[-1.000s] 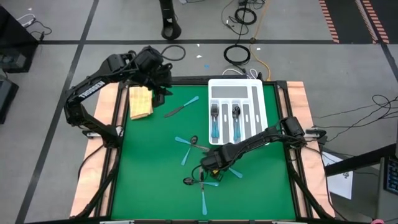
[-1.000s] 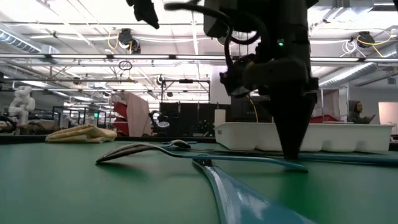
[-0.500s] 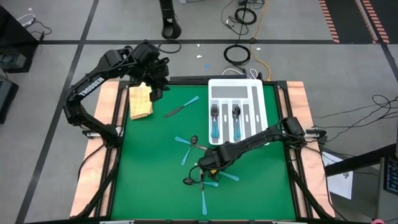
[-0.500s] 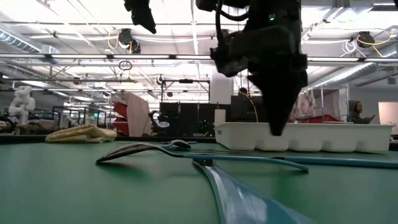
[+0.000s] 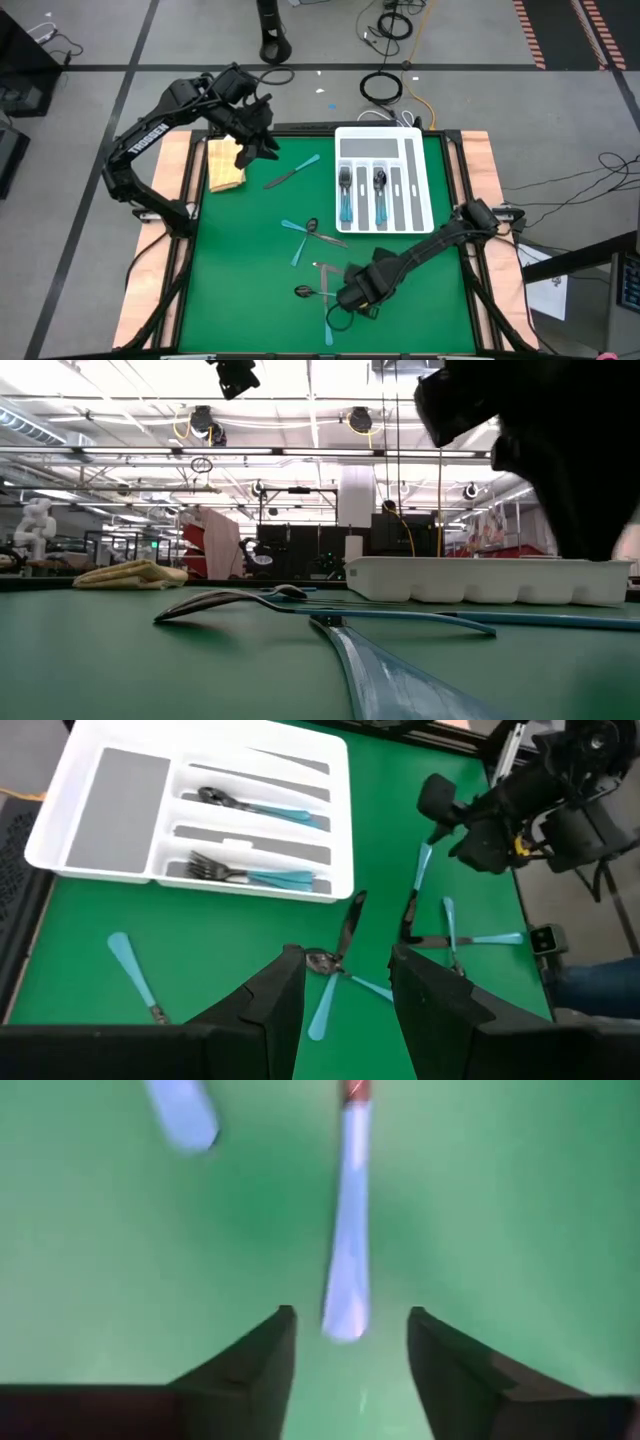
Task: Sort silverware
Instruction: Put the blue table knife into the silverware organizer
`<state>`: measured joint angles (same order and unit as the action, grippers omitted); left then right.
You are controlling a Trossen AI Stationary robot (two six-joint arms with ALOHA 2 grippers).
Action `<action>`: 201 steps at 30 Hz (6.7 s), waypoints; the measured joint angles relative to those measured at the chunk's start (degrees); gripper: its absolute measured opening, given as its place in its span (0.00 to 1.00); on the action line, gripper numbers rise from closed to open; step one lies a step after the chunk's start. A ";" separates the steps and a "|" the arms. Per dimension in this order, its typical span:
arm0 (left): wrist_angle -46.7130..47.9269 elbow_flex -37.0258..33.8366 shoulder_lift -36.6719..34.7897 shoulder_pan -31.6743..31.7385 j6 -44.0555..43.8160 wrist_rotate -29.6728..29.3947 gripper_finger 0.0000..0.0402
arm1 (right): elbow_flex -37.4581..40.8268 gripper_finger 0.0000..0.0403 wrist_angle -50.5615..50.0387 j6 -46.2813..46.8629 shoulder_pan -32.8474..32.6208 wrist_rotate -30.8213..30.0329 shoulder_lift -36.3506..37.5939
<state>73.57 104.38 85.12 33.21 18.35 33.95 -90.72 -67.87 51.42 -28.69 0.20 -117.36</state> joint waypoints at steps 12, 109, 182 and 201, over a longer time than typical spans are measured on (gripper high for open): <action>-3.66 -6.81 0.72 0.08 -0.94 -0.36 0.38 | 12.74 0.47 14.38 -1.44 1.79 6.85 0.56; -41.38 -52.30 0.33 -27.45 -31.61 -11.54 0.38 | 10.29 0.32 29.19 -56.63 19.72 3.83 -5.30; -62.95 -52.32 1.94 -34.14 -46.54 -18.52 0.38 | 26.38 0.29 26.55 -28.06 14.29 -1.85 8.59; -66.17 -52.37 10.14 -35.98 -49.57 -17.75 0.38 | 28.00 0.16 28.36 -26.75 14.32 -1.41 8.74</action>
<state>7.39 52.01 95.27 -2.76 -31.22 16.20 -62.71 -39.50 24.67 -14.37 -1.21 -108.62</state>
